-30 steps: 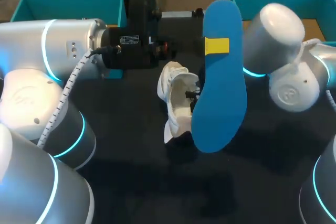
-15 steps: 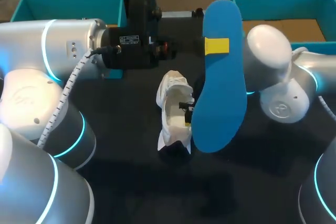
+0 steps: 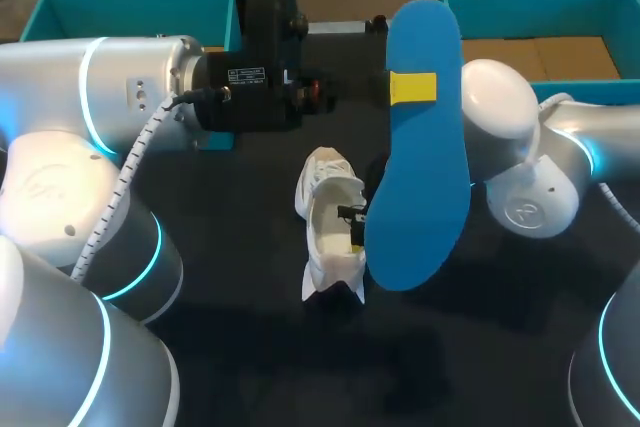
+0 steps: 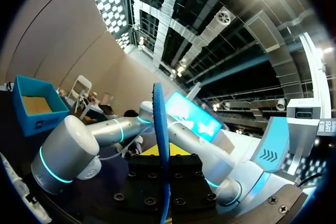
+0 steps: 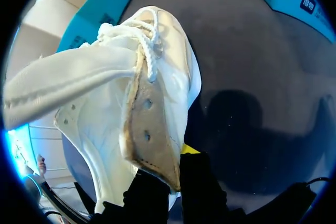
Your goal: Take the shoe out of the shoebox, open the shoe tongue, remove and reinsert the insole, then place the shoe into the shoebox
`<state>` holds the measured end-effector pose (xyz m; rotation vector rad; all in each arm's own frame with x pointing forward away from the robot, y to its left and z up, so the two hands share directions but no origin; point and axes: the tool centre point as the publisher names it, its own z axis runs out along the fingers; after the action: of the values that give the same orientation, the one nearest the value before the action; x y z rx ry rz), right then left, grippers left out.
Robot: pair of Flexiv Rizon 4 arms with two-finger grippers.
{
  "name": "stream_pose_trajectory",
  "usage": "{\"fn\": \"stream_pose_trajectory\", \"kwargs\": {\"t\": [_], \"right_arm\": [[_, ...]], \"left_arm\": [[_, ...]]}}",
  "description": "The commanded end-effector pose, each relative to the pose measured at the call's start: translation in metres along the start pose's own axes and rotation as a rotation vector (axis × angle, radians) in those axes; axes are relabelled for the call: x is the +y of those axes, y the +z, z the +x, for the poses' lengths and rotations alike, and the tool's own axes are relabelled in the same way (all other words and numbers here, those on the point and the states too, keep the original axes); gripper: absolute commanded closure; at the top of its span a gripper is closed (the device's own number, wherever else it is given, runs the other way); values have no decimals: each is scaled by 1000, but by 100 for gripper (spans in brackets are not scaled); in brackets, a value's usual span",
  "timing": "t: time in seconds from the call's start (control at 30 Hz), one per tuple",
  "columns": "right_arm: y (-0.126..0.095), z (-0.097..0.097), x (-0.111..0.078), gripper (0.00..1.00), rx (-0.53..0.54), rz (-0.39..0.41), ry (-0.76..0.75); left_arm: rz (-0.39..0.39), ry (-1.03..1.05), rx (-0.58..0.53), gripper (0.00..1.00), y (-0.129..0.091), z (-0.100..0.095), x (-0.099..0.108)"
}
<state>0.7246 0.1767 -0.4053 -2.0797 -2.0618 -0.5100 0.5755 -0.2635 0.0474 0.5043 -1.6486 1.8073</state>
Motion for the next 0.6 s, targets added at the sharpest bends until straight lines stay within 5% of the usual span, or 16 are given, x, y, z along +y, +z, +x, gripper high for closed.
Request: {"fn": "stream_pose_trajectory", "kwargs": {"t": [0.03,0.1,0.13,0.17,0.6], "right_arm": [[2,0,-2,86,10,-10,13],[-2,2,-2,48,26,-15,19],[-5,3,-1,17,28,-15,16],[-8,4,-1,0,36,-12,26],[-59,19,9,0,210,-11,55]], "left_arm": [[11,-1,-6,100,2,5,4],[11,-1,-6,100,2,5,4],[11,-1,-6,100,2,5,4],[11,-1,-6,100,2,5,4],[11,-1,-6,100,2,5,4]]}}
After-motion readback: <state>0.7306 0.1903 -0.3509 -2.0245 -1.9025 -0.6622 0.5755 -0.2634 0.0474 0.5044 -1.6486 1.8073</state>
